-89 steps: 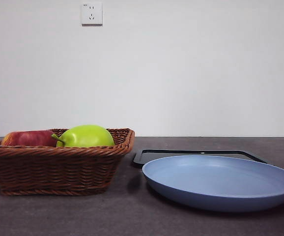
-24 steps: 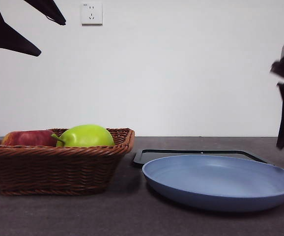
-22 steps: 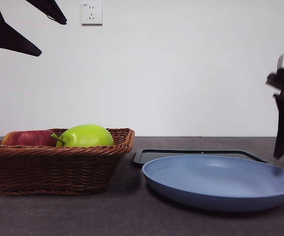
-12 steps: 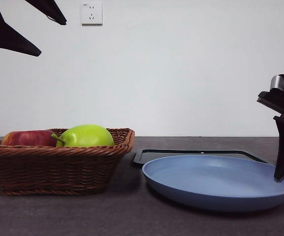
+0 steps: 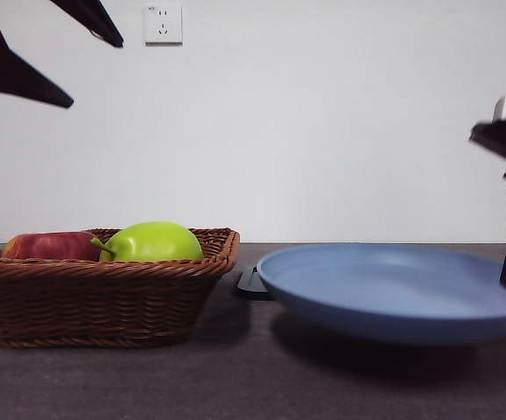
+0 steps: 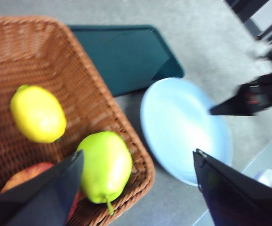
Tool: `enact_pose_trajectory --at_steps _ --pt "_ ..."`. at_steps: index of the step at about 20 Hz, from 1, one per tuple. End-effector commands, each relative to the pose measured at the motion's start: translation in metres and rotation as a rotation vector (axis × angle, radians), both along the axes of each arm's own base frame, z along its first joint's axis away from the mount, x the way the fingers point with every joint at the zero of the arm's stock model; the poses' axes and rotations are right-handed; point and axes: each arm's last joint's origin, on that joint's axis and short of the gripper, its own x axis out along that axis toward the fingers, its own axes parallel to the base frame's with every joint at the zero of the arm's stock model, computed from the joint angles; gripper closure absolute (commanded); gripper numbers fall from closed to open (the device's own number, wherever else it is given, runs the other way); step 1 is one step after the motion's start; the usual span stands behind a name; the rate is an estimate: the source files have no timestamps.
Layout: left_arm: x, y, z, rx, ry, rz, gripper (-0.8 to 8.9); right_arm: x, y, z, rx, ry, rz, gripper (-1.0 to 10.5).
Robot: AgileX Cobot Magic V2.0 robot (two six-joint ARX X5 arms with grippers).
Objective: Take the lemon from the basket,put the lemon in the plate,hand out the plate
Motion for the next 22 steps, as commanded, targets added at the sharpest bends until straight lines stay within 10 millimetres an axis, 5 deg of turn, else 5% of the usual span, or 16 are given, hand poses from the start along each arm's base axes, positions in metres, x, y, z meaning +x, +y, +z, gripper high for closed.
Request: enact_pose_trajectory --at_steps 1,7,12,22 --pt "0.011 -0.005 -0.006 0.026 0.039 0.004 3.90 -0.007 0.000 0.014 0.009 -0.031 -0.002 9.4" --pt "0.052 -0.018 -0.017 0.161 0.062 0.090 3.90 -0.028 -0.002 0.042 0.018 -0.127 -0.002 9.4" --pt "0.093 -0.039 -0.026 0.263 0.105 0.122 3.90 -0.032 -0.003 0.046 0.020 -0.143 -0.003 9.4" --pt "0.141 -0.070 -0.103 0.443 0.273 0.133 3.90 -0.033 -0.003 0.046 0.017 -0.140 -0.003 9.4"
